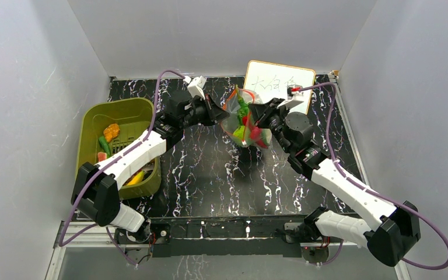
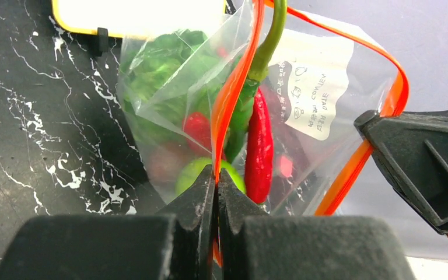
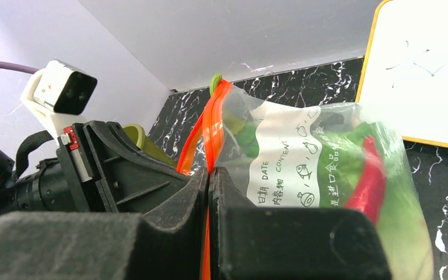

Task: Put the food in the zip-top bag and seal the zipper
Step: Adjust the zipper food storage bag at the center of the board.

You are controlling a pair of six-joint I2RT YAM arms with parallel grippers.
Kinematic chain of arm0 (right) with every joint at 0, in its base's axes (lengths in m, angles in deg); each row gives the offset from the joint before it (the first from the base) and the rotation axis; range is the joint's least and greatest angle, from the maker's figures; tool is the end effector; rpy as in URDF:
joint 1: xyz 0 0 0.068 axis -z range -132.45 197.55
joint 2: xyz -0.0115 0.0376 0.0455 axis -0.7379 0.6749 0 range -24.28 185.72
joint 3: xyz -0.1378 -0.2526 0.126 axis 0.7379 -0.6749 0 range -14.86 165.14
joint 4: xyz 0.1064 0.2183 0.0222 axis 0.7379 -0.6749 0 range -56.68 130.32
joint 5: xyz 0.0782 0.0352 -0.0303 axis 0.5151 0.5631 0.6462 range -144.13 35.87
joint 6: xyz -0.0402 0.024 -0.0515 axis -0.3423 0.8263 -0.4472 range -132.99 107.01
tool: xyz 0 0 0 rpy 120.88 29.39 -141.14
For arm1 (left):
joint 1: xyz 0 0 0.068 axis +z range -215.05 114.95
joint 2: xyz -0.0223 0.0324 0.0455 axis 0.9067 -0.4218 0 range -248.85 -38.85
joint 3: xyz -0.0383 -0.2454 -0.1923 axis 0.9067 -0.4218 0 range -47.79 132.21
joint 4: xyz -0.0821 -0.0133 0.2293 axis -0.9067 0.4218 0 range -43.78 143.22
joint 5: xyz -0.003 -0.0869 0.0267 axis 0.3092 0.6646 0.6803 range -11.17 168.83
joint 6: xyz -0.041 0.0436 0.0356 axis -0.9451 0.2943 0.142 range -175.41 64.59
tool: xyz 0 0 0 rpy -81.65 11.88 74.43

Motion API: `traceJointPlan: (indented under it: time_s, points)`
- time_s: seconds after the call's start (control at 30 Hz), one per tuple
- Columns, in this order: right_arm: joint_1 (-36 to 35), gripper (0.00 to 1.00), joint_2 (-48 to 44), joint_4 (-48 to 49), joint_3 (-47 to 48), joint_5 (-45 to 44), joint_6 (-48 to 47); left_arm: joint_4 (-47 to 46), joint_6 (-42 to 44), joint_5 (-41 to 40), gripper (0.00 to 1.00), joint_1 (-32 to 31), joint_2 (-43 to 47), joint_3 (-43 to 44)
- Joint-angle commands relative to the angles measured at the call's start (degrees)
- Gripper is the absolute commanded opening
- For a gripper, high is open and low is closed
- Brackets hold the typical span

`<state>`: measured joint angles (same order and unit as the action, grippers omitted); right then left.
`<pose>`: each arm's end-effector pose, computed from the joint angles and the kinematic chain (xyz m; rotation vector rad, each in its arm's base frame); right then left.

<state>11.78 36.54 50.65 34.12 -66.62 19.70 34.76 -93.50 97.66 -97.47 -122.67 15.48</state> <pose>0.1966 0.1264 0.3901 0.1305 1.6434 0.7497 0.2821 -0.2008 0.3749 0.1704 1.8659 -1.1646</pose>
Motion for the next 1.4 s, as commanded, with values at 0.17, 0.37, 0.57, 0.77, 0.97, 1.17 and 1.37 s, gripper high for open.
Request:
traceJointPlan:
  time_s: [0.17,0.37,0.57,0.77,0.97,1.17,1.37]
  points:
    - [0.1,0.0,0.7,1.9,1.2,-6.3,-3.3,1.6,3.2,-4.0,0.0,0.1,3.9,0.8]
    - [0.3,0.0,0.4,1.2,0.9,-9.9,-4.6,-6.1,-5.0,4.8,0.0,0.5,1.3,-1.6]
    - [0.3,0.0,-3.7,4.1,-0.1,-0.3,-7.3,-3.9,-3.5,6.6,0.02,0.5,0.7,-1.0]
    - [0.2,0.0,-4.9,1.2,-1.7,5.3,-2.9,8.4,5.0,3.7,0.0,0.4,3.5,5.3]
    - [0.2,0.0,-3.6,-0.2,-1.2,10.2,2.8,8.9,4.6,1.8,0.0,0.4,8.5,1.3]
    - [0.3,0.0,-1.9,3.0,-2.3,13.5,6.9,11.2,3.6,-1.0,0.05,0.4,9.8,-0.8]
    - [0.3,0.0,-0.1,5.1,-2.6,15.5,8.2,20.8,6.7,-4.0,0.25,0.4,9.1,5.1]
